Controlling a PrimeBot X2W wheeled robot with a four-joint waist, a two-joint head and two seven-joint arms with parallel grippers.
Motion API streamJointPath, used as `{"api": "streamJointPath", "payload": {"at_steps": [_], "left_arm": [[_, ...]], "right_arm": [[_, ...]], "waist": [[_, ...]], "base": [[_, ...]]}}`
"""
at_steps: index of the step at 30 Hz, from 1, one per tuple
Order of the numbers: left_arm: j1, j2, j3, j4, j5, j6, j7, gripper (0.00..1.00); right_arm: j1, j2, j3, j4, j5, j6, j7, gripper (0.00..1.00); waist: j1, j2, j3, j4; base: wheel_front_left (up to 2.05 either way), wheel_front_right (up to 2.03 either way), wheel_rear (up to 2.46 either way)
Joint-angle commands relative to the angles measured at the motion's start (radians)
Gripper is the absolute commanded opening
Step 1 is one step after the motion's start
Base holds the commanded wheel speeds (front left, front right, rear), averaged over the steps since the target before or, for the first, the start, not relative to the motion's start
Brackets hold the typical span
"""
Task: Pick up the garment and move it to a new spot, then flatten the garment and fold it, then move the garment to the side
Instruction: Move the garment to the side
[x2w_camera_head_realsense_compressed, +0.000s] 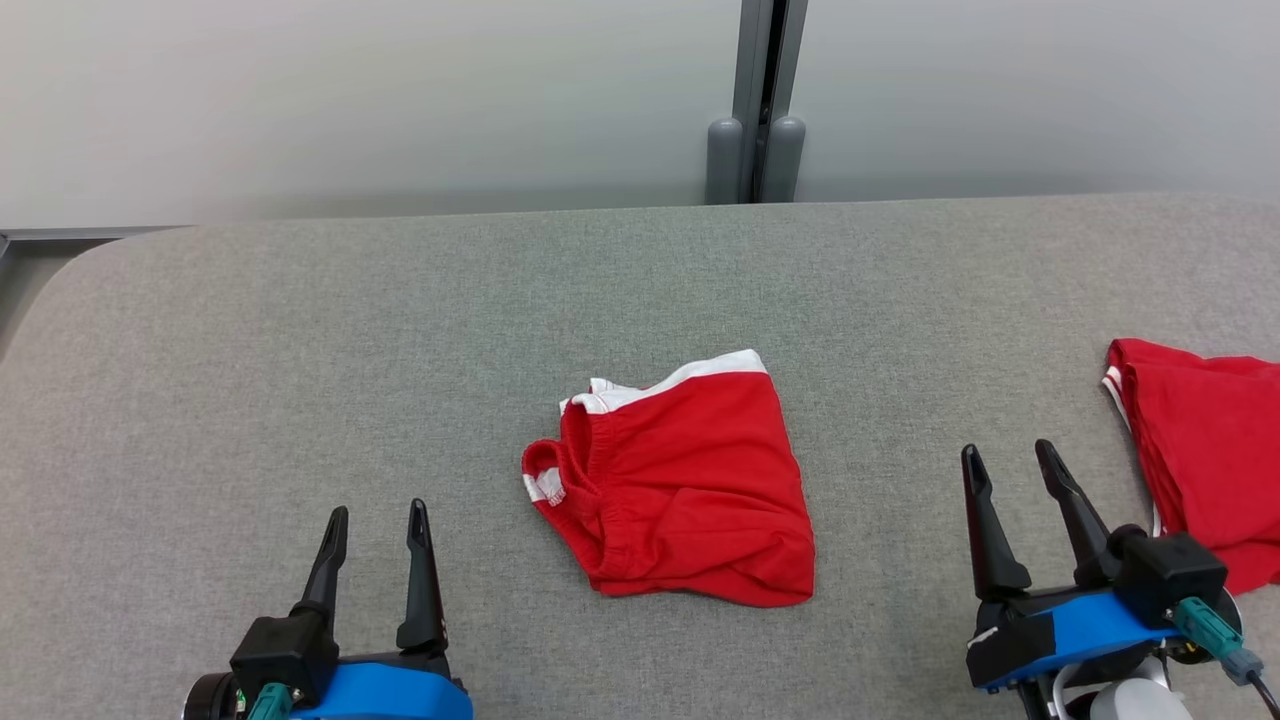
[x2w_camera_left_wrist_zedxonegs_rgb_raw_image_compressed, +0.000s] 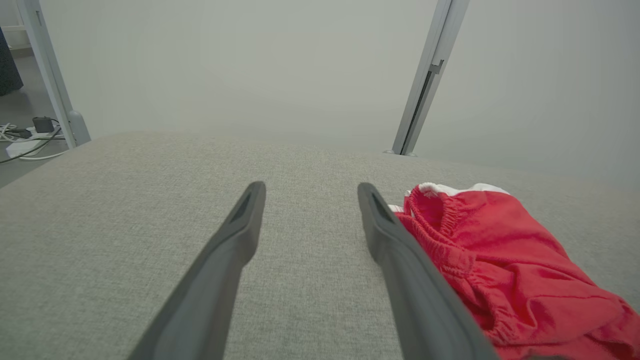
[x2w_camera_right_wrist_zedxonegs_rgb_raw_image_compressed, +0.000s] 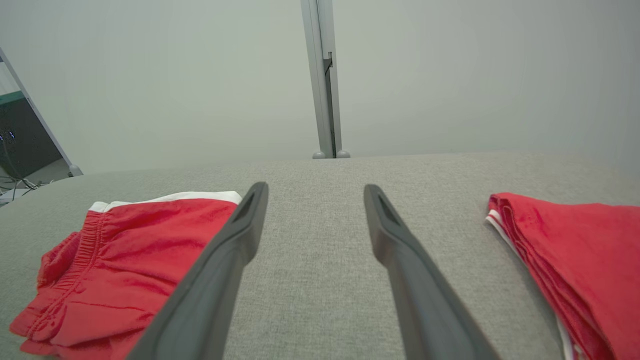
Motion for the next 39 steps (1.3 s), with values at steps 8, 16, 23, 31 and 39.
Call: {"api": "streamJointPath", "payload": {"at_steps": [8, 16, 23, 31, 39], "left_arm": [[-0.007, -0.008, 0.017, 0.006, 0.020, -0.012, -0.005, 1.00], [-0.024, -0.013, 0.036, 0.004, 0.023, -0.014, -0.005, 1.00], [-0.036, -0.018, 0.050, -0.012, 0.020, -0.010, -0.004, 1.00], [-0.030, -0.023, 0.061, -0.022, 0.007, -0.003, -0.005, 1.00], [-0.017, -0.024, 0.073, -0.039, 0.015, 0.000, -0.005, 1.00]], "right_arm": [[0.002, 0.000, 0.011, 0.020, -0.015, 0.000, 0.010, 1.00], [-0.088, 0.000, 0.043, 0.047, -0.096, 0.000, 0.229, 1.00], [-0.219, -0.013, 0.060, 0.112, -0.098, 0.000, 0.529, 1.00], [-0.289, -0.055, 0.036, 0.232, -0.025, 0.000, 0.703, 1.00], [-0.307, -0.057, 0.053, 0.276, 0.041, 0.000, 0.706, 0.00]], "waist": [[0.0001, 0.0000, -0.006, 0.002], [0.0001, 0.0000, 0.014, 0.039], [0.0001, 0.0000, 0.049, 0.131], [0.0001, 0.0000, 0.094, 0.247], [0.0001, 0.0000, 0.098, 0.256]], "base": [[0.00, 0.00, 0.00], [0.00, 0.00, 0.00], [0.00, 0.00, 0.00], [0.00, 0.00, 0.00], [0.00, 0.00, 0.00]]}}
